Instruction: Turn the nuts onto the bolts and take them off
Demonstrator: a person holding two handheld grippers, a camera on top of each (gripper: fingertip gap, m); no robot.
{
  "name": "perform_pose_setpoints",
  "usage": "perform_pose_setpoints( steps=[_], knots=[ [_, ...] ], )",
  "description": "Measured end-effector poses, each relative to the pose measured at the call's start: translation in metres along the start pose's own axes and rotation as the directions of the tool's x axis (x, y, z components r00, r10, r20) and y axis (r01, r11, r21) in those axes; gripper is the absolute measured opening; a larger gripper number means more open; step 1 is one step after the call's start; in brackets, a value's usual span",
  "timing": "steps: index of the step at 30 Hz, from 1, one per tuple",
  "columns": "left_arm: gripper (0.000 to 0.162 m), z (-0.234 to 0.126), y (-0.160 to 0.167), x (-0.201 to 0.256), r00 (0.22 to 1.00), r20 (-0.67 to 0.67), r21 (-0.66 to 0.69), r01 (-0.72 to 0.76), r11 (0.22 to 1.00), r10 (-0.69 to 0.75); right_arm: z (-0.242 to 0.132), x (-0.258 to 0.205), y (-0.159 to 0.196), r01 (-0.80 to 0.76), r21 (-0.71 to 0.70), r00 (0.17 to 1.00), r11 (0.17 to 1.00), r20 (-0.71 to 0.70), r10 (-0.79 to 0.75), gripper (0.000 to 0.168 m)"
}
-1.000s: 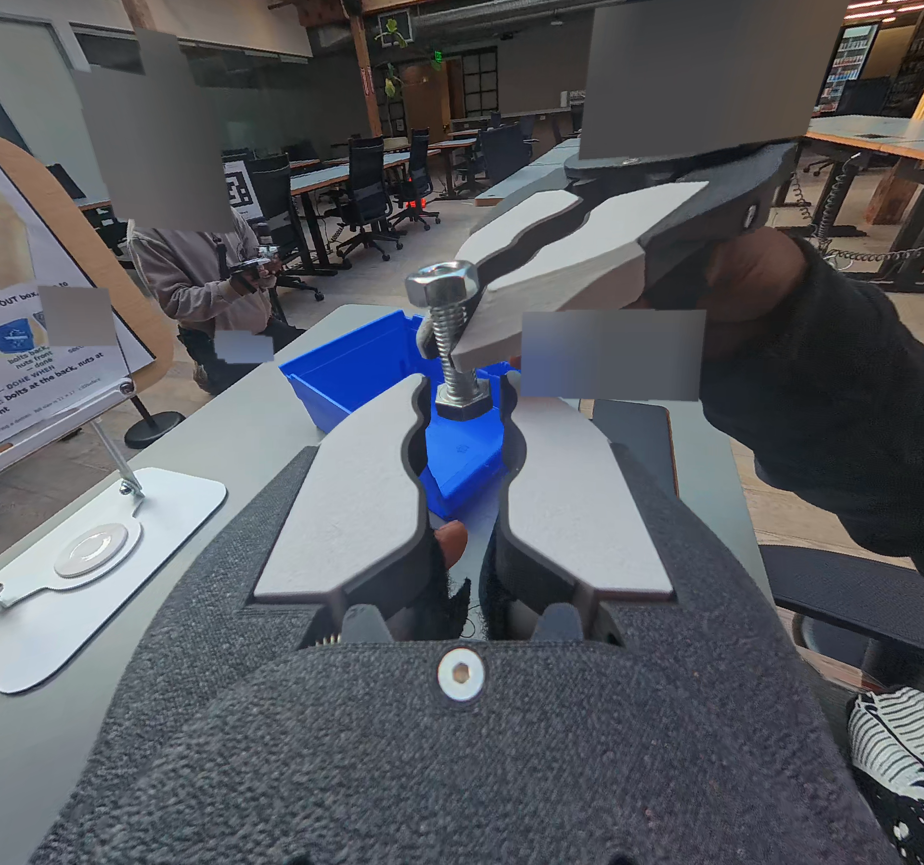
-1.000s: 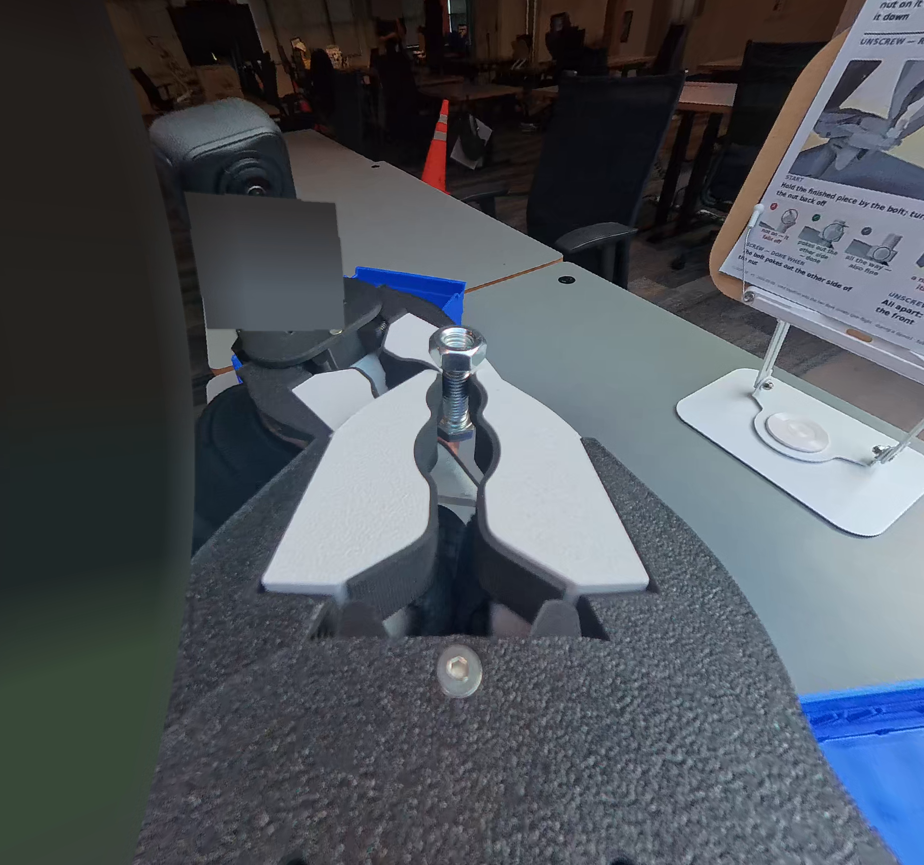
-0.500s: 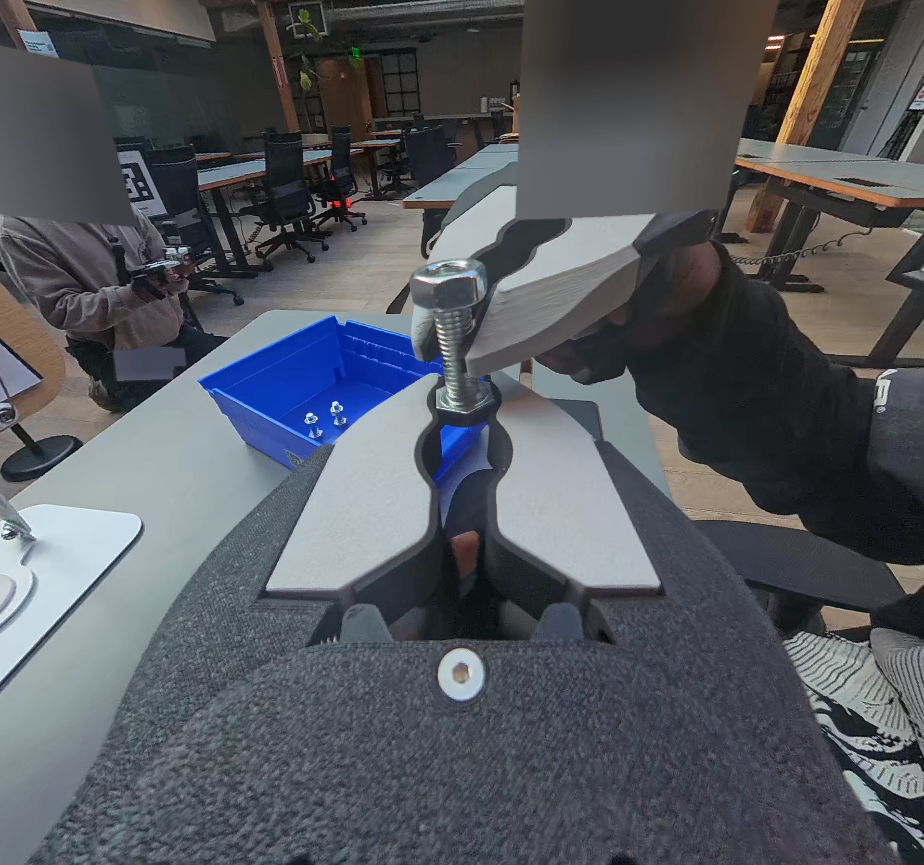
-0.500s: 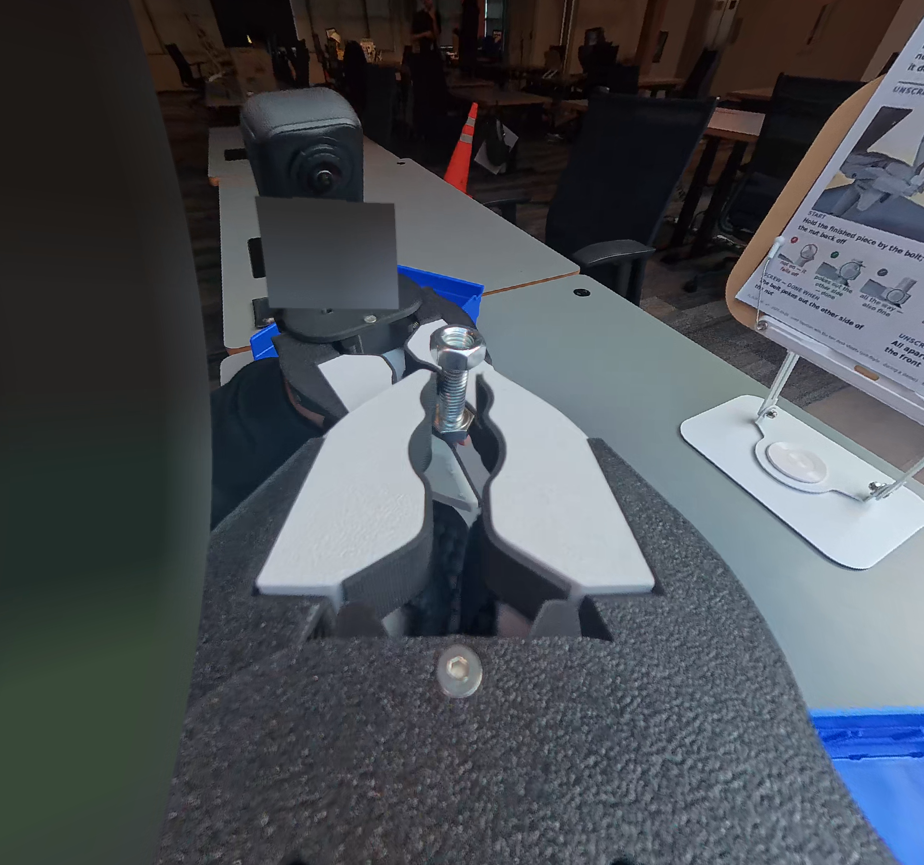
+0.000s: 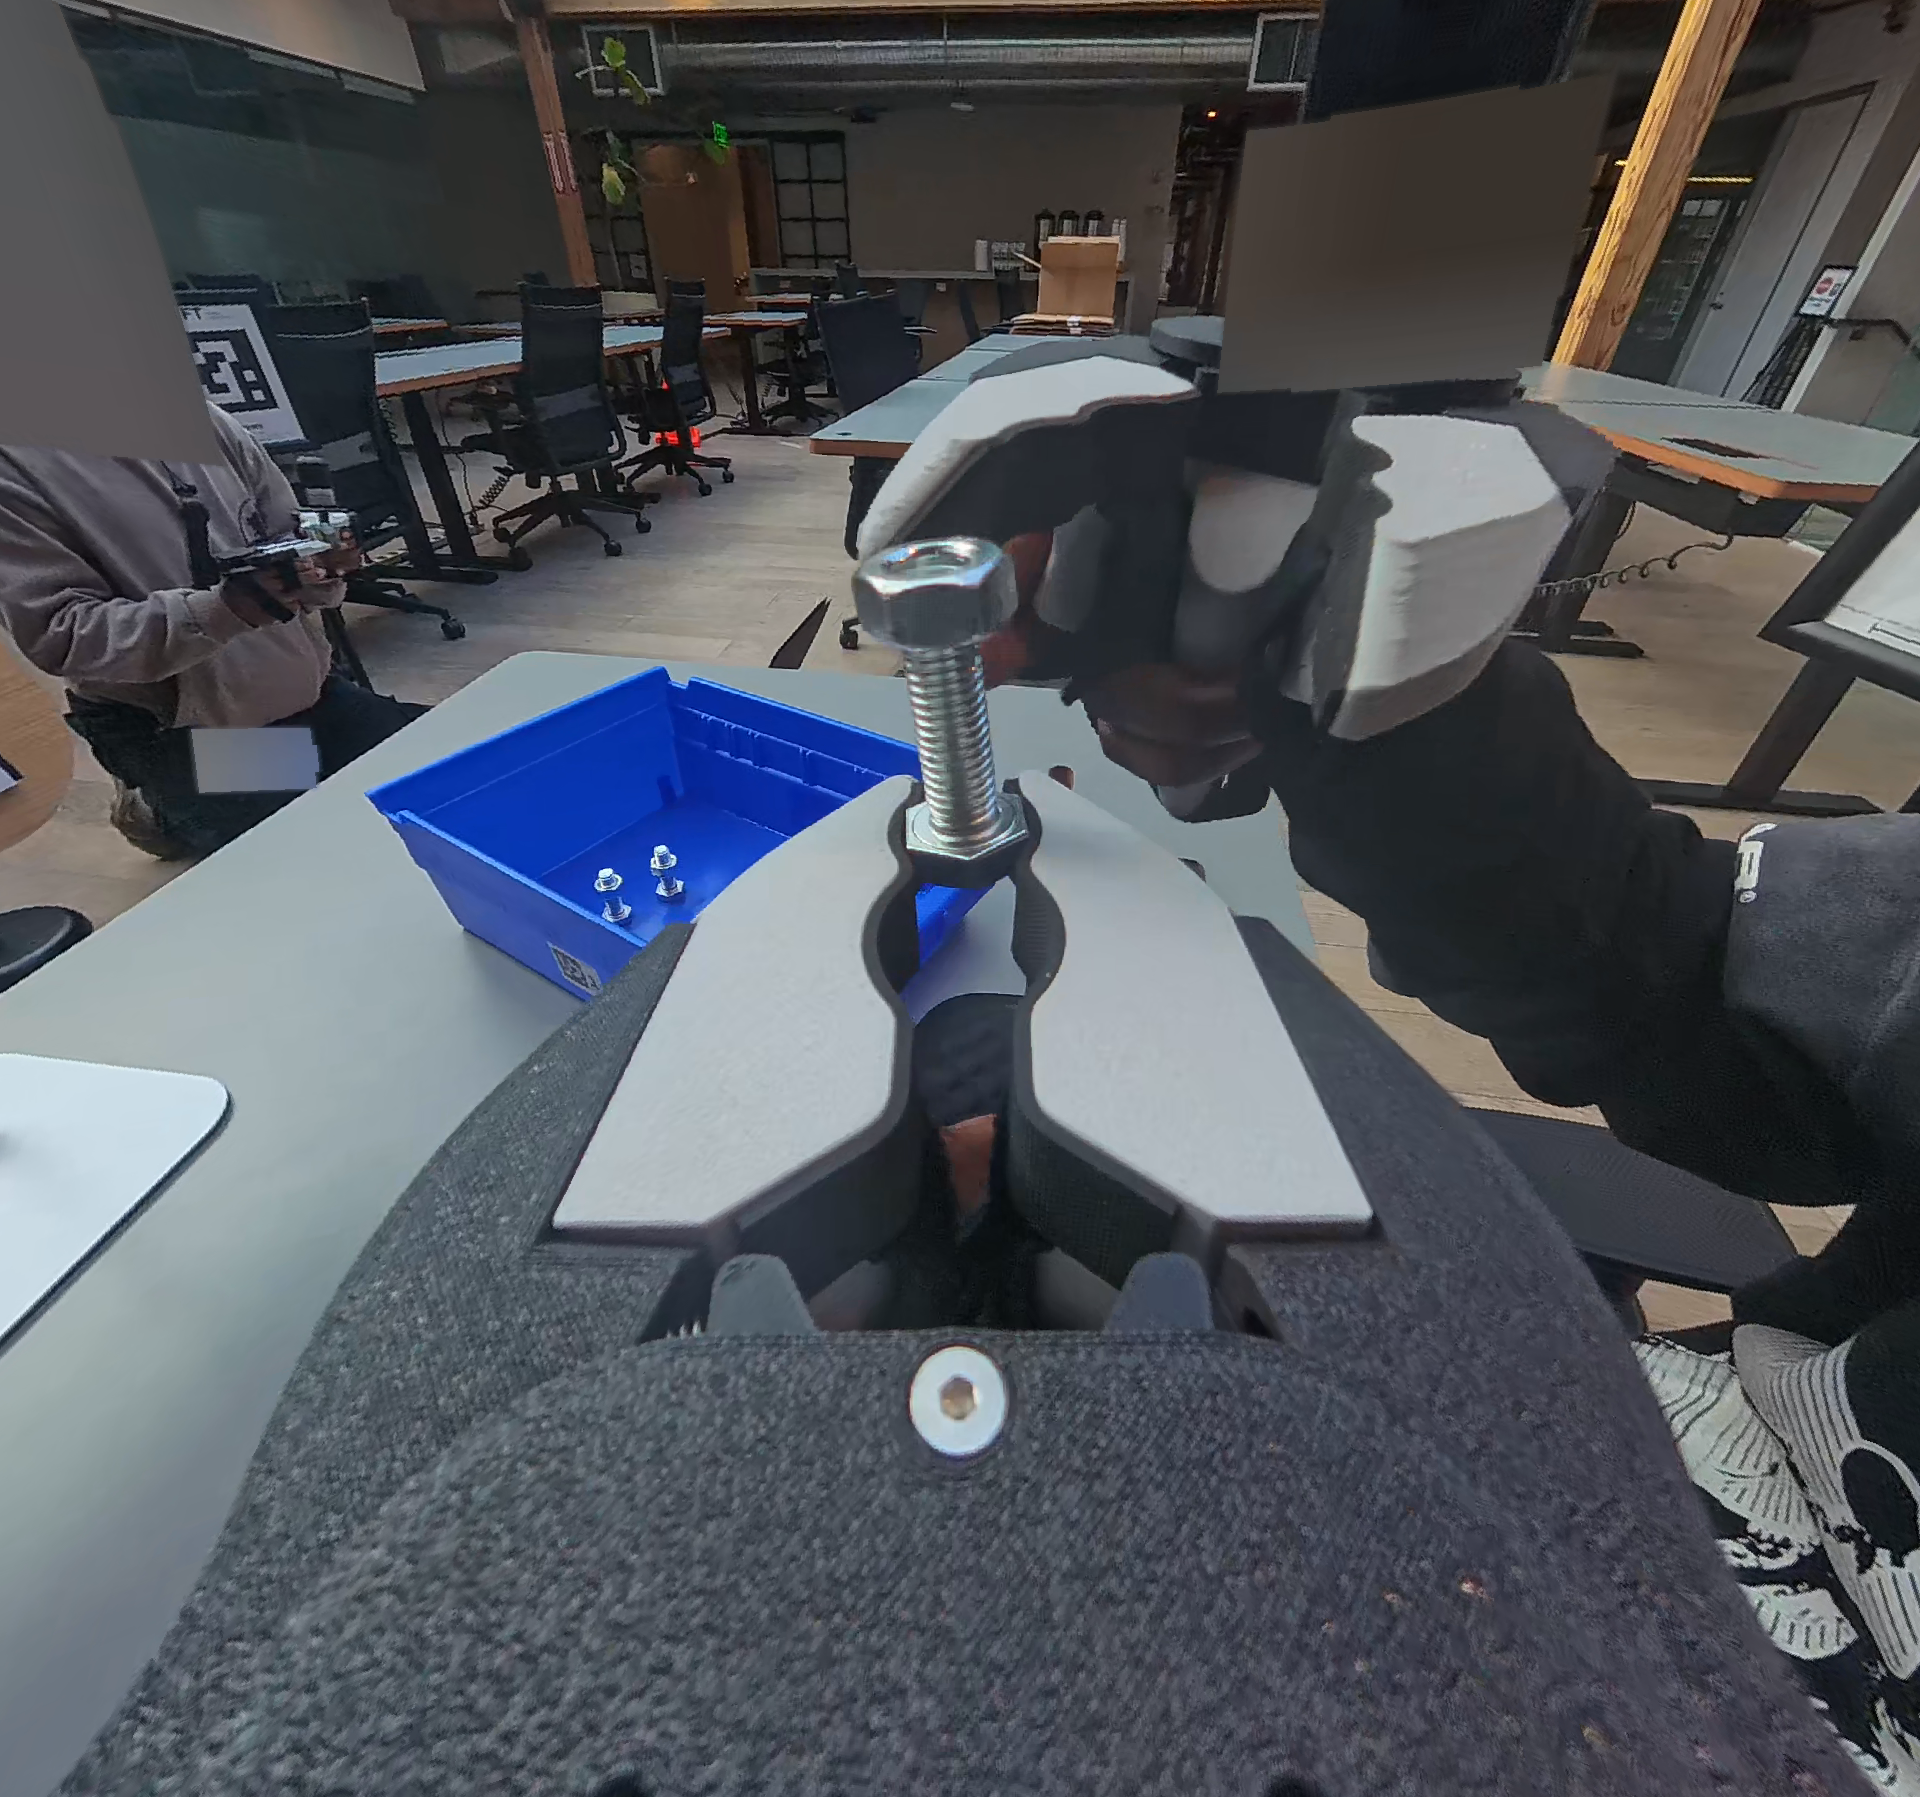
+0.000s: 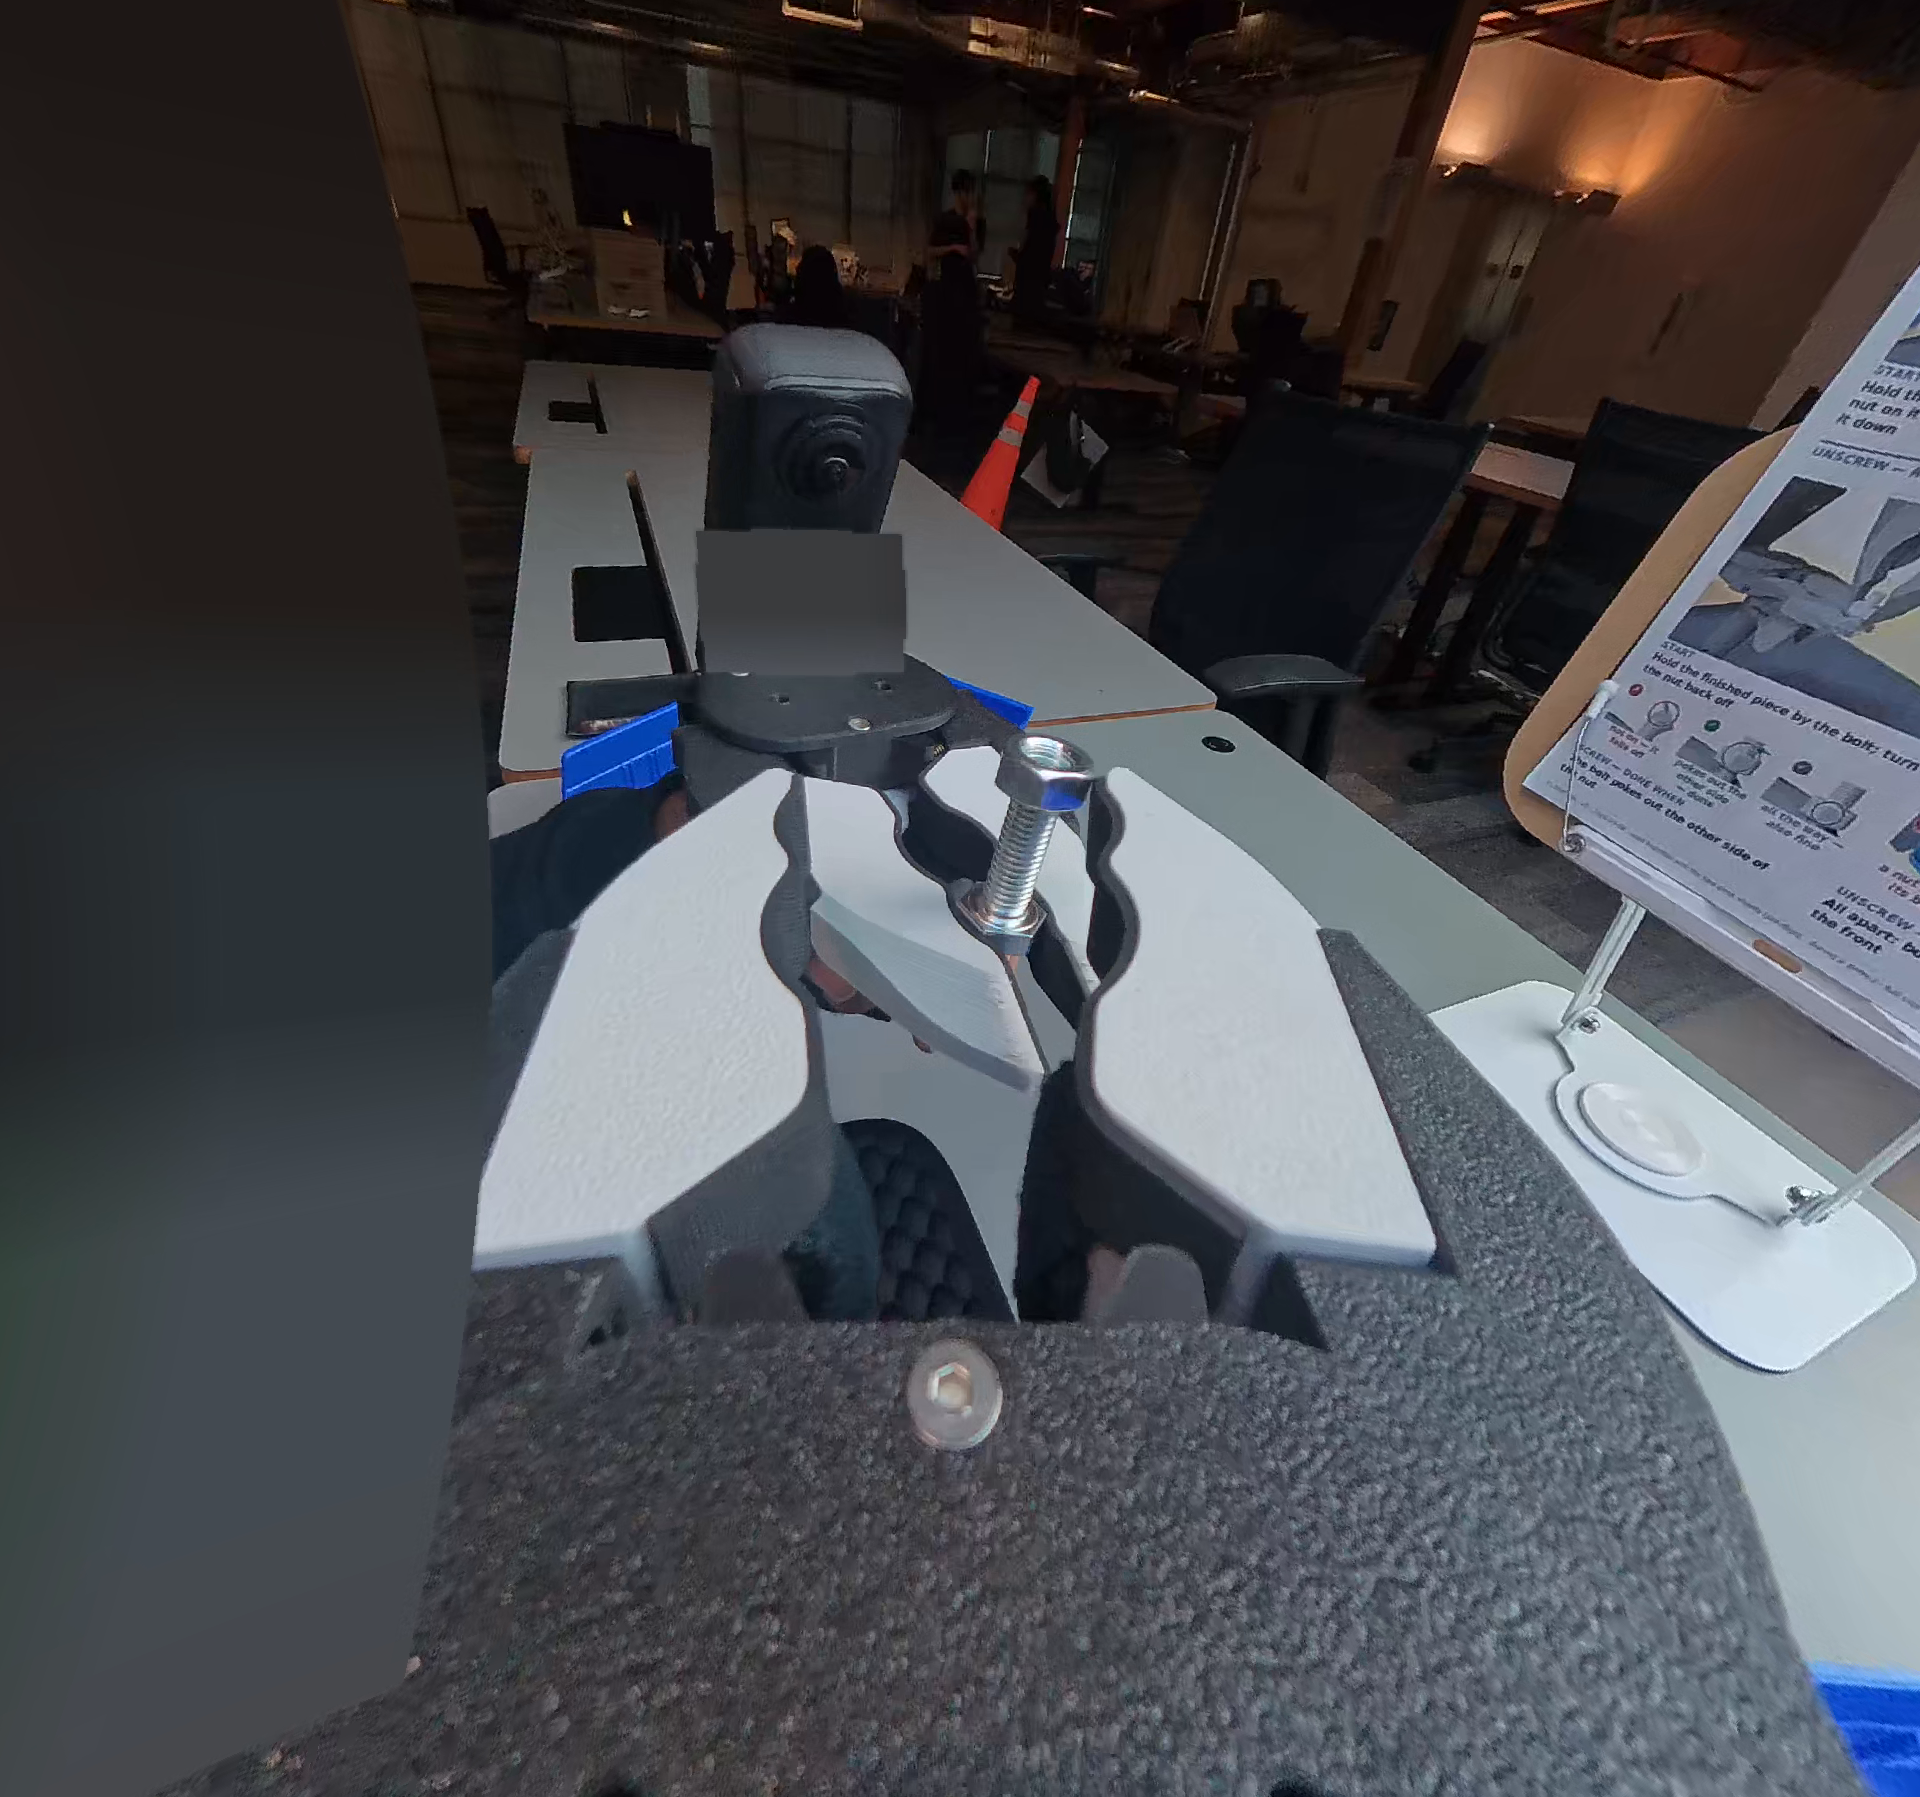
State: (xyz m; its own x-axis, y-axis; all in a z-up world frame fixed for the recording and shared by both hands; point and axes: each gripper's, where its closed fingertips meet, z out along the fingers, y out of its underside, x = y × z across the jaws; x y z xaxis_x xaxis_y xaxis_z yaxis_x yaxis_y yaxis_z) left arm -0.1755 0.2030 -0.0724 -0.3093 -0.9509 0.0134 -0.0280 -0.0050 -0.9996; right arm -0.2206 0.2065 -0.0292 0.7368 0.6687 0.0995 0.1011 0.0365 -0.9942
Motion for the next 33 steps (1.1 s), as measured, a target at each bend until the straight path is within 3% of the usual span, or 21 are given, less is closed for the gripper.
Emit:
perform_pose_setpoints(
  steps=[7, 11, 14, 22, 24, 28, 31, 33],
  knots=[
    [0.014, -0.002, -0.001, -0.004, 1.0, 0.021, 0.003, -0.003, 1.0, 0.003, -0.008, -0.003, 0.0, -0.015, 0.017, 1.0, 1.0, 0.015, 0.015, 0.039],
    [0.013, 0.0, -0.001, -0.001, 1.0, 0.01, -0.001, -0.009, 1.0, 0.009, -0.006, 0.004, -0.003, -0.012, 0.05, 1.0, 0.999, -0.012, 0.013, 0.058],
    [0.013, 0.002, -0.001, 0.001, 1.0, 0.004, -0.005, -0.012, 1.0, 0.012, -0.003, 0.002, -0.001, -0.015, 0.032, 1.0, 0.999, -0.003, 0.015, 0.061],
    [0.014, 0.002, 0.001, -0.005, 1.0, 0.021, -0.008, -0.004, 1.0, 0.005, -0.012, -0.015, -0.004, 0.001, 0.057, 0.999, 0.998, 0.051, -0.003, 0.031],
    [0.014, 0.002, 0.001, -0.004, 1.0, 0.019, -0.007, -0.007, 1.0, 0.007, -0.011, -0.008, -0.002, 0.023, 0.052, 1.0, 0.998, 0.004, -0.023, 0.037],
    [0.013, 0.004, 0.001, -0.001, 1.0, 0.01, -0.009, -0.012, 1.0, 0.012, -0.005, 0.002, 0.002, -0.002, 0.042, 1.0, 0.999, -0.023, 0.003, 0.066],
    [0.014, 0.005, 0.002, 0.0, 1.0, 0.006, -0.012, -0.013, 1.0, 0.013, -0.001, 0.001, 0.004, -0.01, 0.033, 1.0, 0.999, -0.008, 0.01, 0.068],
    [0.014, 0.004, 0.003, -0.001, 1.0, 0.011, -0.015, -0.012, 1.0, 0.012, -0.003, -0.003, 0.002, -0.014, 0.045, 1.0, 0.999, 0.007, 0.014, 0.059]
  ],
)
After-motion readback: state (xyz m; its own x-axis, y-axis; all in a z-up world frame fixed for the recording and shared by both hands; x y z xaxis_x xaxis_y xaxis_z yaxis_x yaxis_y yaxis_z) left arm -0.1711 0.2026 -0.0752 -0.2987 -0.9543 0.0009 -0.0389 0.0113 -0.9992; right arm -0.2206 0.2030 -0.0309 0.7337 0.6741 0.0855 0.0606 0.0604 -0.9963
